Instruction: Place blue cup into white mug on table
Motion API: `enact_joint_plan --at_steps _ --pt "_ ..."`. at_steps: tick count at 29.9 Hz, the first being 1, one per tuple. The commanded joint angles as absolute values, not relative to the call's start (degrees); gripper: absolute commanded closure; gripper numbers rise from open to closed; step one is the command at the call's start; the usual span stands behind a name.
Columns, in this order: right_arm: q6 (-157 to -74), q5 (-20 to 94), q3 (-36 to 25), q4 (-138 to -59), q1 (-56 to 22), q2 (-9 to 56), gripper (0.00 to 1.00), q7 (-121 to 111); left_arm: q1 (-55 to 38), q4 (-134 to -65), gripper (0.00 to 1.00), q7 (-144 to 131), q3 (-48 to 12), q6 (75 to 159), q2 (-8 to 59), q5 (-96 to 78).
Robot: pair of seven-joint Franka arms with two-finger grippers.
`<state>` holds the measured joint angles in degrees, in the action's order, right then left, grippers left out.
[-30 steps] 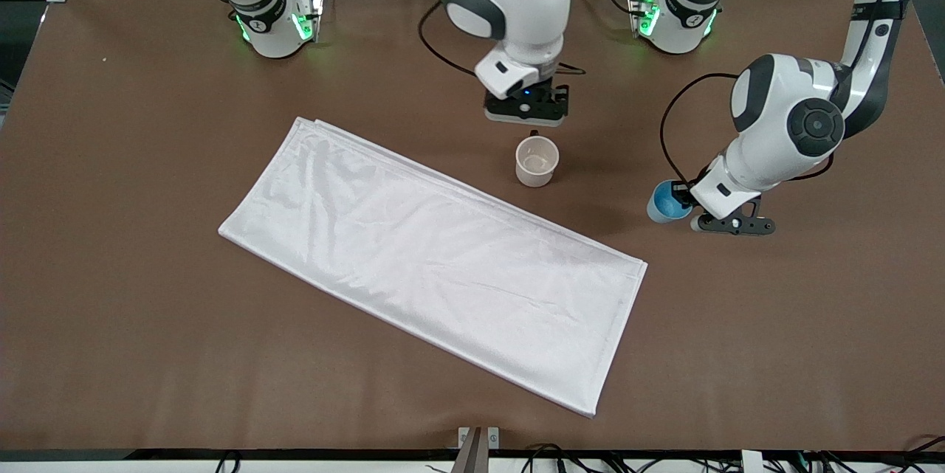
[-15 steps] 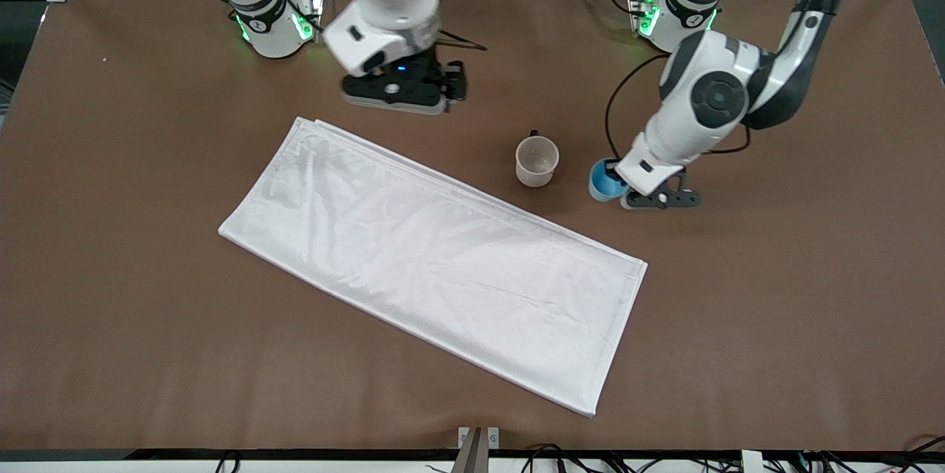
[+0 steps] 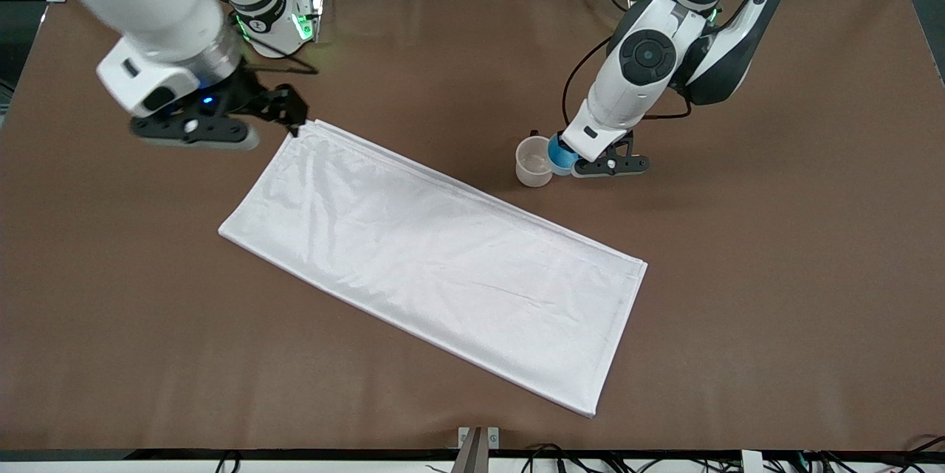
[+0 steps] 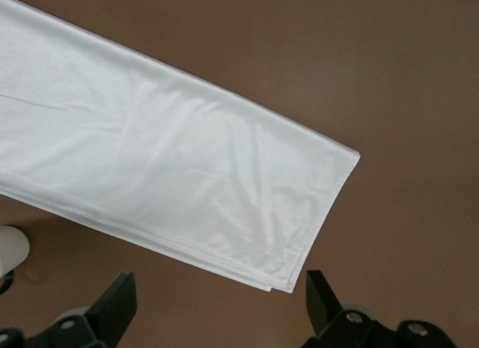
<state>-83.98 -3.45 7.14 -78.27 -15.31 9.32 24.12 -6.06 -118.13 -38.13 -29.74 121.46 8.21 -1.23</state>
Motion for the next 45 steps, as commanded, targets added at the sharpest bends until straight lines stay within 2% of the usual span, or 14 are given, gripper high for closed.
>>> enact_joint_plan --at_steps 1,6,14,23,34,35,37,38,39,40,45 --pt "-85.34 -2.81 5.54 -83.4 -12.31 5.63 0.0 16.45 -8.08 -116.98 1.0 -40.96 -29.8 120.94 9.93 0.0" --pt "-89.29 -2.64 5.45 -87.88 -8.97 1.85 0.0 12.57 -9.05 -117.25 1.0 -41.4 -29.88 120.85 10.98 0.0" --pt "-90.08 -2.64 4.31 -89.38 -6.95 1.5 0.0 7.75 -9.76 -117.34 1.0 -43.59 -29.88 120.41 13.79 3.77" --pt "-91.76 -2.46 1.85 -94.21 -5.28 -3.07 0.0 0.8 -10.81 -116.9 1.0 -45.35 -29.88 120.5 16.78 5.89" --pt "-92.55 1.14 -0.7 -94.92 -5.36 -3.43 0.0 -2.64 -12.04 -115.05 1.0 -47.2 -29.88 120.5 18.63 5.89" --pt "-92.64 1.14 -0.79 -95.18 -5.36 -3.43 0.0 -2.64 -11.95 -114.53 0.92 -47.2 -29.88 120.5 19.07 5.89" --pt "-92.99 1.14 -0.79 -95.8 -5.36 -3.51 0.0 -2.72 -11.69 -113.56 0.51 -46.94 -29.71 120.5 19.51 5.89" --pt "-93.25 1.14 -0.79 -96.24 -5.36 -3.52 0.0 -2.72 -11.43 -113.21 0.34 -46.5 -29.62 120.41 19.77 5.98" --pt "-93.69 1.14 -0.79 -96.76 -5.36 -3.69 0.0 -2.72 -11.08 -113.03 0.1 -46.32 -29.62 120.41 19.86 5.98" --pt "-94.21 1.14 -0.79 -97.2 -5.45 -4.04 0.0 -2.64 -10.9 -112.85 0.0 -46.14 -29.62 120.41 19.86 5.98" --pt "-96.5 1.23 -0.79 -99.32 -5.36 -4.92 0.0 -2.64 -9.5 -110.75 0.0 -46.32 -28.74 120.32 18.81 6.24"
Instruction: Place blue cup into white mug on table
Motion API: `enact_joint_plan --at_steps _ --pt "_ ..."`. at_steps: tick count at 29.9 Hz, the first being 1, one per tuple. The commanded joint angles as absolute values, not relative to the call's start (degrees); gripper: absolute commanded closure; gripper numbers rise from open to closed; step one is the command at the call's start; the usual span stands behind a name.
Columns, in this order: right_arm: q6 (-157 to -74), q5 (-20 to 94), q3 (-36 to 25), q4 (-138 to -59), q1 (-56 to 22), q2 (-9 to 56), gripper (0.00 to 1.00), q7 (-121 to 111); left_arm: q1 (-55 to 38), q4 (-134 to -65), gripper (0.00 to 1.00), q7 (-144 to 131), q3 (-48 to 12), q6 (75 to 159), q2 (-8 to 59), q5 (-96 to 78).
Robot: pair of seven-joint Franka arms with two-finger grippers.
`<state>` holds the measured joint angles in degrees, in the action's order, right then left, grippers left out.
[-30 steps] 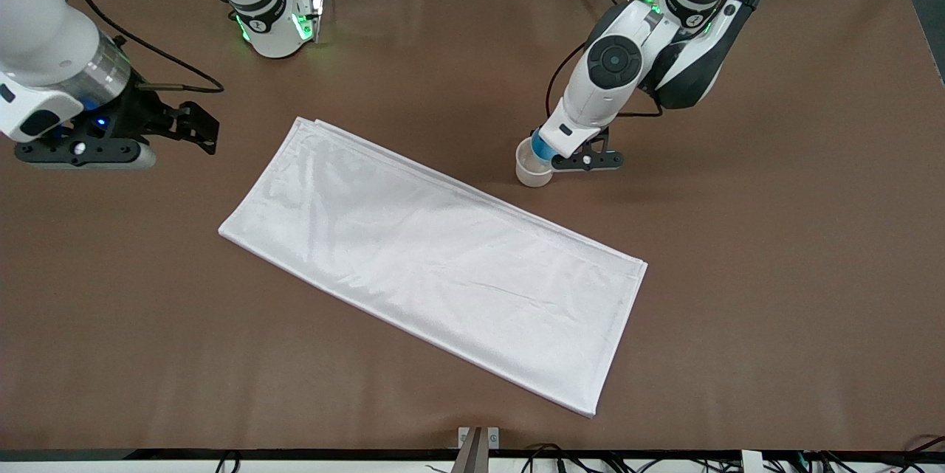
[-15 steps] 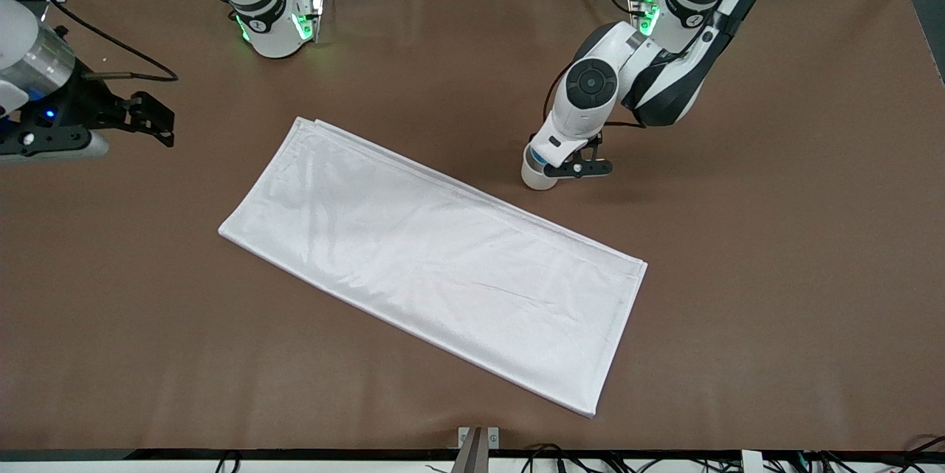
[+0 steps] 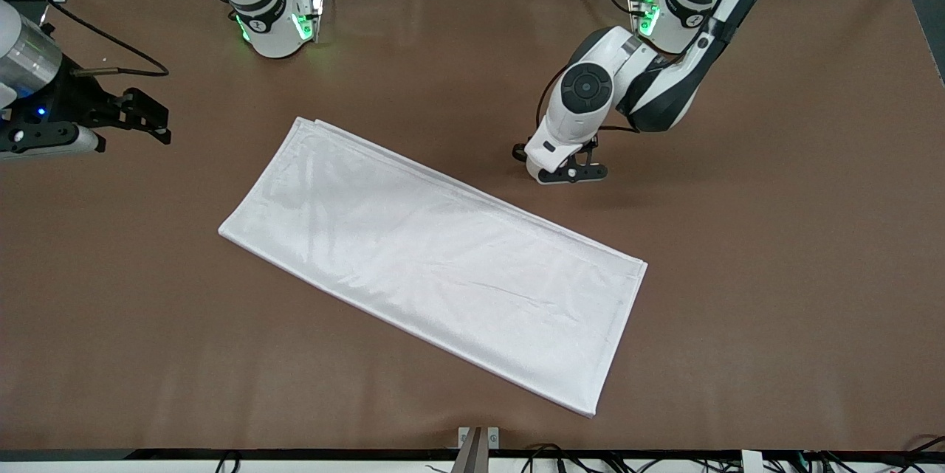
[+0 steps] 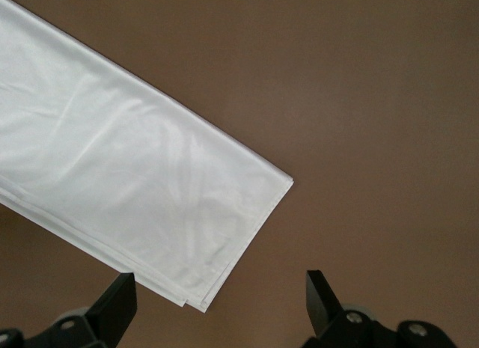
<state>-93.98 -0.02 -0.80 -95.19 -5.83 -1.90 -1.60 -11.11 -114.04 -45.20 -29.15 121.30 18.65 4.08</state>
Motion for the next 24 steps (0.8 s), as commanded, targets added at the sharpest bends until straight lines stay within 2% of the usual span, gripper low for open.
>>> enact_joint_plan --at_steps 1,5,17,24 --pt "-96.5 1.23 -0.79 -99.32 -5.36 -4.92 0.0 -2.64 -8.71 -110.05 0.0 -46.14 -28.65 120.32 18.63 7.28" --pt "-96.5 1.23 -0.88 -99.23 -5.36 -4.83 0.0 -2.64 -3.71 -108.46 0.0 -43.69 -28.65 120.32 17.5 12.38" --pt "-95.89 1.23 -1.23 -98.88 -5.45 -4.66 0.0 -2.64 5.09 -106.44 0.0 -32.35 -28.83 120.23 15.03 12.48" --pt "-95.98 1.23 -1.23 -98.79 -5.45 -4.48 0.0 -2.64 9.3 -102.4 0.0 -27.52 -28.65 114.88 14.94 12.3"
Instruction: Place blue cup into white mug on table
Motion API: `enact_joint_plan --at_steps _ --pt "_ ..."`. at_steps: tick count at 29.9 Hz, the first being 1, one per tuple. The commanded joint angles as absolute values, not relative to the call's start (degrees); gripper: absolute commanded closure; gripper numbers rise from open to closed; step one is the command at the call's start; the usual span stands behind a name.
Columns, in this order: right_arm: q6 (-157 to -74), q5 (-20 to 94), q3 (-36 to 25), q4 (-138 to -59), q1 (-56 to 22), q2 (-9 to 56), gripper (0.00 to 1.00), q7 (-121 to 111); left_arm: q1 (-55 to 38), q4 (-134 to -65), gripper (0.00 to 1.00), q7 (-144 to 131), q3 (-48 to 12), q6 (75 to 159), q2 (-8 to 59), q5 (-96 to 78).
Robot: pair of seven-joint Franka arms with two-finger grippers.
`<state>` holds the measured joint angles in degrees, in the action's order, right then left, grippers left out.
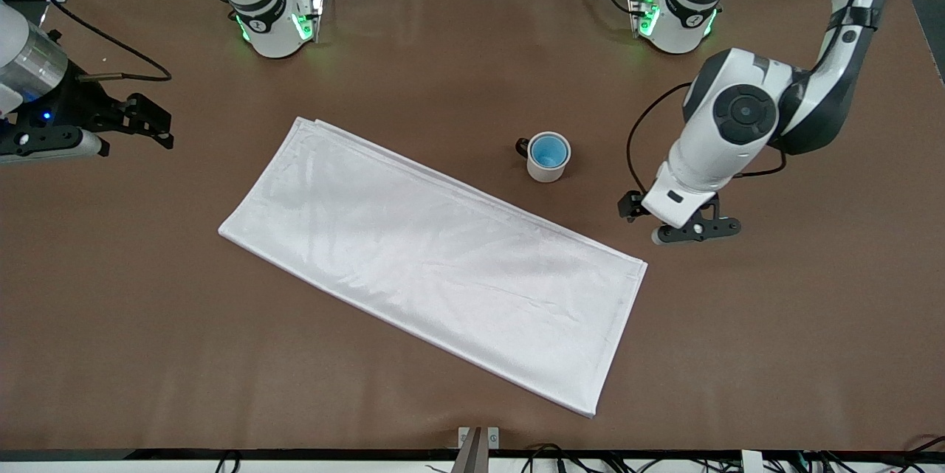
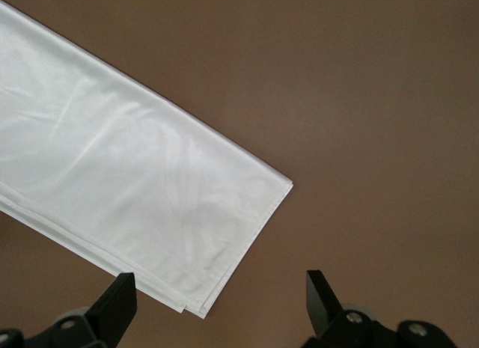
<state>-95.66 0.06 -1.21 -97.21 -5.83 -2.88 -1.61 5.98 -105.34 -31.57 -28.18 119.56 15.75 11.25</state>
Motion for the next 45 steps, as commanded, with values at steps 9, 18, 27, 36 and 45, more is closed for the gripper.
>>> enact_joint_plan --at_steps 9,18,27,36,45 --pt "-95.63 1.23 -1.23 -98.0 -5.45 -4.57 0.0 -2.55 16.26 -102.57 0.0 -9.5 -27.43 110.14 13.63 11.6" --pt "-95.27 1.23 -1.23 -96.95 -5.45 -4.48 0.0 -2.46 -1.31 -108.19 0.0 -0.36 -5.29 106.7 4.93 5.63" --pt "-95.27 1.23 -1.23 -95.45 -5.62 -4.39 0.0 -2.64 -3.33 -109.07 0.0 10.02 2.36 103.36 -1.4 1.06" --pt "-95.19 1.23 -1.23 -94.66 -5.54 -4.31 0.0 -2.64 -4.83 -103.02 0.0 9.14 5.71 103.1 -1.85 -1.67" --pt "-94.13 1.23 -1.23 -94.04 -5.36 -4.13 0.0 -2.64 -4.75 -96.68 0.0 9.05 5.45 98.27 -0.61 -1.5"
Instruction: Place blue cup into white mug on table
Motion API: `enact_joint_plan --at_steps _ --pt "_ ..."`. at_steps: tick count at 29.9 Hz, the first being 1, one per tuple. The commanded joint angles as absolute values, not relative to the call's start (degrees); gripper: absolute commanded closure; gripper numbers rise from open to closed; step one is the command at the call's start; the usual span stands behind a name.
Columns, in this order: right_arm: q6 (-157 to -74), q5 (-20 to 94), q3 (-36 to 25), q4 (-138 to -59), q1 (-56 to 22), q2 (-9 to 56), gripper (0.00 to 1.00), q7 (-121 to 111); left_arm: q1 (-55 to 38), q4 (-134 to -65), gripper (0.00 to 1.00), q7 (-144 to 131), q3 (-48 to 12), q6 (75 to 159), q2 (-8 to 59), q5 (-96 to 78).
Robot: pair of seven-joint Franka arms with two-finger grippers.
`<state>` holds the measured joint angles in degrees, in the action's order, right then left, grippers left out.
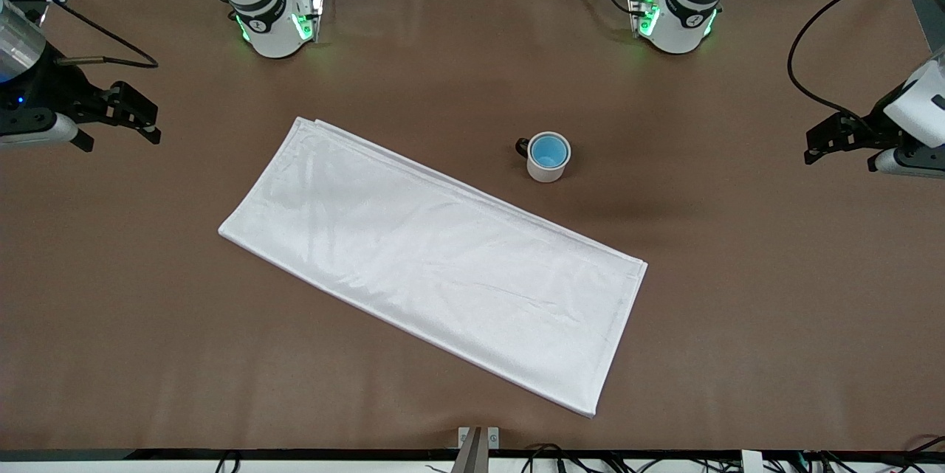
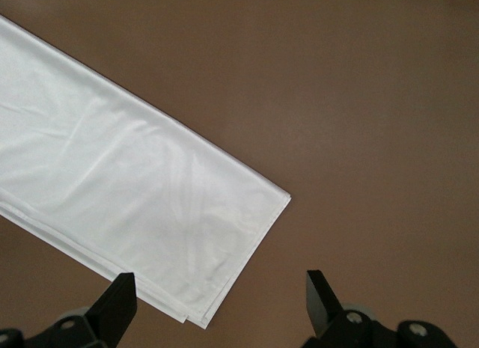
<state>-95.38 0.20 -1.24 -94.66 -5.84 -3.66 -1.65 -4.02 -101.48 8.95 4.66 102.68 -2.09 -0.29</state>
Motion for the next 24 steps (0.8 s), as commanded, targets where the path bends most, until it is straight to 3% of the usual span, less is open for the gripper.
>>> enact_joint_plan --at_steps 1,24 --pt "-93.78 1.23 -1.23 -94.04 -5.36 -4.13 0.0 -2.64 -4.83 -96.24 0.0 9.05 5.28 97.39 -0.7 -1.49" --pt "-89.74 1.23 -1.23 -92.11 -5.36 -3.17 0.0 -2.55 -0.26 -92.46 0.0 7.74 -1.49 93.69 -1.58 -1.23"
